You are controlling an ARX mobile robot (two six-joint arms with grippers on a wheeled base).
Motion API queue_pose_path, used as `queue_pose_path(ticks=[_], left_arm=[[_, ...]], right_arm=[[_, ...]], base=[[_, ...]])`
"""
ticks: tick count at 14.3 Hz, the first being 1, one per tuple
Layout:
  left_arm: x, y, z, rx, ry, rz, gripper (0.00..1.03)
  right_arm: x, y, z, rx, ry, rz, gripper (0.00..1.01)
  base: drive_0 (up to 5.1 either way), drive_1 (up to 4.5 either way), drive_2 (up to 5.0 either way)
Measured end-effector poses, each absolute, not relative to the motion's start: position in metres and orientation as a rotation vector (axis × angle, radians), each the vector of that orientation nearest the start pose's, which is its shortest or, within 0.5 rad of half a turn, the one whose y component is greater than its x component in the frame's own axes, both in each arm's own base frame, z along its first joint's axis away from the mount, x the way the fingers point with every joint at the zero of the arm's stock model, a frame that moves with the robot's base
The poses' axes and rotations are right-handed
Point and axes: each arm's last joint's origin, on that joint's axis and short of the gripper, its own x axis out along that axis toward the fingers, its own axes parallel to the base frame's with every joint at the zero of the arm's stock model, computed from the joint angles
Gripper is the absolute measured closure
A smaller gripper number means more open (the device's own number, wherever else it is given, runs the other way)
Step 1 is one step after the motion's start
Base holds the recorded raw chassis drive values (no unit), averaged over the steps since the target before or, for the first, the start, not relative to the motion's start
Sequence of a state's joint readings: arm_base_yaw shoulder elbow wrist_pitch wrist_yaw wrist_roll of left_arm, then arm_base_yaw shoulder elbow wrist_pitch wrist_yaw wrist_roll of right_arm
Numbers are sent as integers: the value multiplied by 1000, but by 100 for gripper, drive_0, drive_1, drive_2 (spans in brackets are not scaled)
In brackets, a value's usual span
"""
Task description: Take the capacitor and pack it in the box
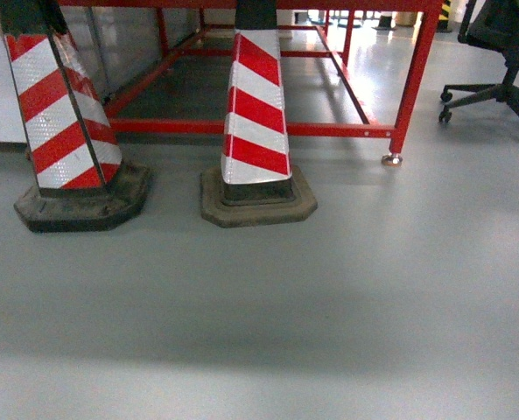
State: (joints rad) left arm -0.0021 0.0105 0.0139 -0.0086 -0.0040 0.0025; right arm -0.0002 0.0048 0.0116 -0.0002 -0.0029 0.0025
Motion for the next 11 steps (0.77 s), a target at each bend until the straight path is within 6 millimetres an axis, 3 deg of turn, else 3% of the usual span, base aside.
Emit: queue_pose_path(ticks=[3,11], left_arm=[[98,0,167,2,4,0,61],[98,0,167,2,2,-2,61]], right_arm=[[97,0,167,2,-2,1,3],[97,0,167,2,-3,0,3]], base=[[0,0,0],[11,414,-392]])
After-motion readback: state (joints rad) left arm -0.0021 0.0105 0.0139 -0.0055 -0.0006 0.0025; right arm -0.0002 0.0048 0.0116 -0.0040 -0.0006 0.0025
